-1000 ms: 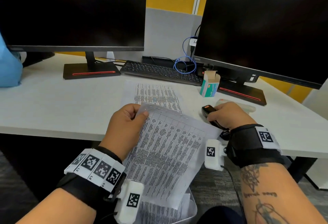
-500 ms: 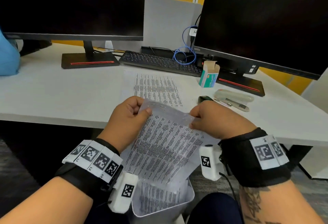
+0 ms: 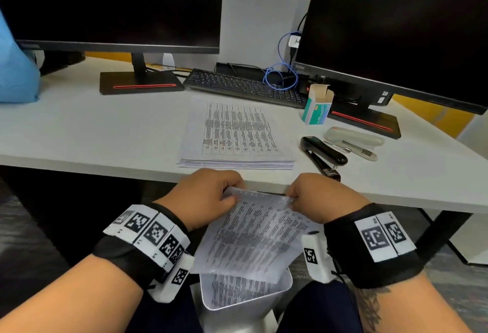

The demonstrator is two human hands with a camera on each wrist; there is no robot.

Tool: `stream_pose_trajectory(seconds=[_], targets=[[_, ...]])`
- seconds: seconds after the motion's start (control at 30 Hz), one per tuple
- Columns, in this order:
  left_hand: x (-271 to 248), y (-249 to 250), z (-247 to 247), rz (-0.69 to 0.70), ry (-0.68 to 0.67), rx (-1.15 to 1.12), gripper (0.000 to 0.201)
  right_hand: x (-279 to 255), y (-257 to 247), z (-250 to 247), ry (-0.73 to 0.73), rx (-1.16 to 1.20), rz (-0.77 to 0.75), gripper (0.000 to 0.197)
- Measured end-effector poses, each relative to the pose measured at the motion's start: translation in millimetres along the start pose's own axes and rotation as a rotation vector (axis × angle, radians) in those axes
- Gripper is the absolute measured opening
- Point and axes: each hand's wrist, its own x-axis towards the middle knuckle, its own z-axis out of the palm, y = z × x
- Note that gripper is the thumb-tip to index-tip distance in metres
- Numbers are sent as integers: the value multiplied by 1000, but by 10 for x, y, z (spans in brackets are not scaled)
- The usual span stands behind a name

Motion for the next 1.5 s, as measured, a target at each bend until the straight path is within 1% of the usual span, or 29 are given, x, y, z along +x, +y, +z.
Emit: stream_pose_trajectory(seconds=[0.1,0.17,0.23,0.3,0.47,0.57,0.63,0.77,0.9,1.0,1.07,1.1,1.13,1.17,1.23,1.27,1.3,1.33,1.37,1.43,1.47,1.5], targets=[[22,-59,104,-5,-83,78,12,54,36,109,-15,-35,34,23],[37,-97,172,-2,-103,91,14,86,48,175,-21,-50,29,25],[48,-144,240,-16,-118,109,16,125,45,238,-60,-57,17,27],[56,-210,309,-36,-145,154,14,171,28,312,-102,-47,13,28],[63,-390,421,-160,-287,274,11,332,8,531,-162,-33,16,31],[64,-433,457,-184,-292,255,10,455,1,692,-183,-57,16,30],[84,-436,478,-189,-291,255,14,527,-5,815,-183,-64,9,29],[157,-366,492,-204,-361,232,18,656,32,1089,-169,-76,-2,24],[221,-209,407,-149,-384,86,20,684,89,1393,-202,-88,32,22],[243,-29,275,-93,-425,12,21,683,150,1548,-242,-46,40,26],[253,94,156,-72,-381,-68,17,660,148,1467,-266,3,14,34],[255,163,78,-71,-322,-130,13,641,132,1368,-279,35,-16,39],[266,215,0,-65,-228,-180,10,600,93,1220,-299,68,-63,44],[295,245,-77,-51,-100,-199,9,555,40,1047,-322,103,-124,49],[378,244,-221,-21,154,-148,8,435,-86,681,-351,198,-269,57],[416,218,-290,-24,231,-102,8,370,-147,509,-349,261,-318,58],[448,176,-352,-41,265,-44,9,314,-197,344,-330,340,-357,57],[482,109,-403,-66,256,27,10,262,-234,196,-297,432,-374,52],[514,30,-438,-104,204,101,15,214,-262,37,-248,534,-384,45],[560,-117,-478,-210,20,206,33,177,-268,-219,-44,679,-376,31],[564,-162,-490,-258,-68,224,40,192,-243,-323,84,662,-344,29],[562,-191,-497,-286,-127,229,44,232,-206,-403,195,576,-291,32]])
